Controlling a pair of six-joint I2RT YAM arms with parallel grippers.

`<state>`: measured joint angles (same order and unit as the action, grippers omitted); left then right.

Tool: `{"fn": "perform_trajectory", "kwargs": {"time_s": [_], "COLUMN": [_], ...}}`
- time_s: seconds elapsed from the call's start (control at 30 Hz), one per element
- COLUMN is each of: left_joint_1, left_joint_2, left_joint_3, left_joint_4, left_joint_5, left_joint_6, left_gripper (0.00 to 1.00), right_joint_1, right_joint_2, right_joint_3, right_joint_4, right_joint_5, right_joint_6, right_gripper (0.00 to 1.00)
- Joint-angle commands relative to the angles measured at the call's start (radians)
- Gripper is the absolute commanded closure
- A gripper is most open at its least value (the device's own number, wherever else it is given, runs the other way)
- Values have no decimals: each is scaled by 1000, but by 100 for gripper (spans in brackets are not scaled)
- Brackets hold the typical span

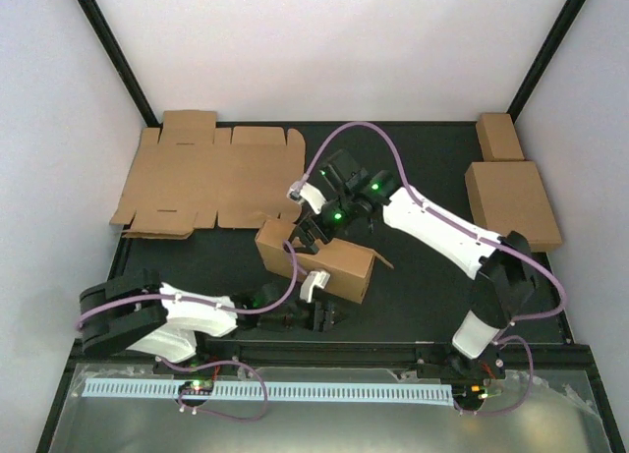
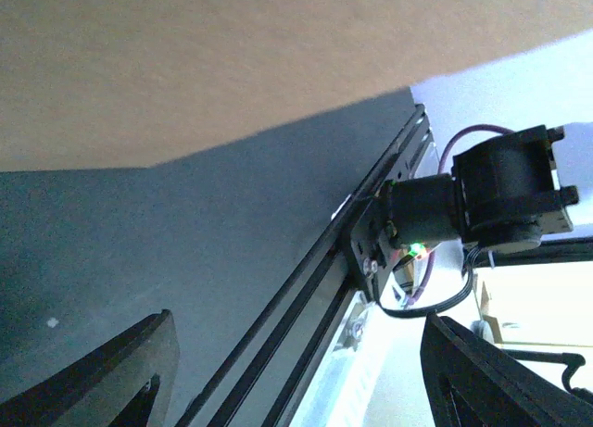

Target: Fold the paper box

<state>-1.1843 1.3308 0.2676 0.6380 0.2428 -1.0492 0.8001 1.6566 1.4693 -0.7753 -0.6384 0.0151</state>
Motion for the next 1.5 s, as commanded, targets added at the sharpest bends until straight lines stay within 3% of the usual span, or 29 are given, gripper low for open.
{"fn": "perform_trajectory", "kwargs": {"time_s": [0.0, 0.17, 0.47, 0.97, 1.17, 1.47], "left_joint_1": [-16, -18, -18, -23, -24, -24], "left_joint_2": [79, 156, 151, -119, -308, -544], "left_joint_3": [75, 116, 140, 30, 49, 164], "left_joint_4": [109, 159, 115, -142, -427, -911], "left_joint_5": [1, 4, -10, -15, -23, 0], "left_joint_6": [15, 19, 51, 37, 73, 186], "left_gripper": [26, 26, 23, 16, 10, 9], "right_joint_1": [3, 2, -44, -107, -108, -110], "right_joint_2": [44, 40, -62, -135, -124, -136], "right_joint_3": [49, 40, -29, -62, -60, -51], "right_joint_4": [-17, -7, 65, 42, 43, 36], "right_joint_5": [-40, -78, 99, 173, 171, 198], "right_joint_6": [-31, -54, 9, -3, -2, 0], "right_gripper": [0, 0, 0, 0, 0, 0]}}
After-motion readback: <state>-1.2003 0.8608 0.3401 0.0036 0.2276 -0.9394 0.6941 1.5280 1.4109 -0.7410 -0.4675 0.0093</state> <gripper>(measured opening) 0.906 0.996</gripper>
